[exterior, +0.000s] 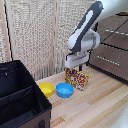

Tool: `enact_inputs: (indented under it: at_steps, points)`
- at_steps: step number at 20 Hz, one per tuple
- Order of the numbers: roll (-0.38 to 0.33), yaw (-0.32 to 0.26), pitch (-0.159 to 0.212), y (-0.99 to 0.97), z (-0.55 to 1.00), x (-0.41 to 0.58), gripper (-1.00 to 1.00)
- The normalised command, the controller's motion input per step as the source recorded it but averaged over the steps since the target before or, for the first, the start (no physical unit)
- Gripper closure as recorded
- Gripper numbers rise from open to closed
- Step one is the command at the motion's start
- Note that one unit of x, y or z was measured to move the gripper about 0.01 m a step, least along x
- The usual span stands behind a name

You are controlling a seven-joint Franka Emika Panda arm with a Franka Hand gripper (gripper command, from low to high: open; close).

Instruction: Kindly direct your grabber toward the cereal bar. Delicately grip the cereal bar using your grabber. Transport the clutched cereal bar to the rear part of the organizer. Set the cereal bar down and place it in the rear section of the organizer.

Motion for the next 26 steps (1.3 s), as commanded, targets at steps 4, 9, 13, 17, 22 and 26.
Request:
enact_inputs:
  at_steps: [4, 9, 13, 17, 22, 26]
  points:
    - [0.000, -0.009, 0.065, -0.10, -0.26, -0.035, 1.00]
    - [-0.001, -0.050, 0.016, 0.00, -0.07, -0.010, 1.00]
    - [-0.003, -0.031, 0.000, 0.05, 0.00, -0.024, 1.00]
    - [-0.004, -0.099, -0.024, 0.03, 0.35, 0.000, 1.00]
    - [0.000, -0.111, -0.004, -0.06, 0.92, 0.046, 1.00]
    - [0.000, -0.078, 0.000, -0.09, 1.00, 0.206, 1.00]
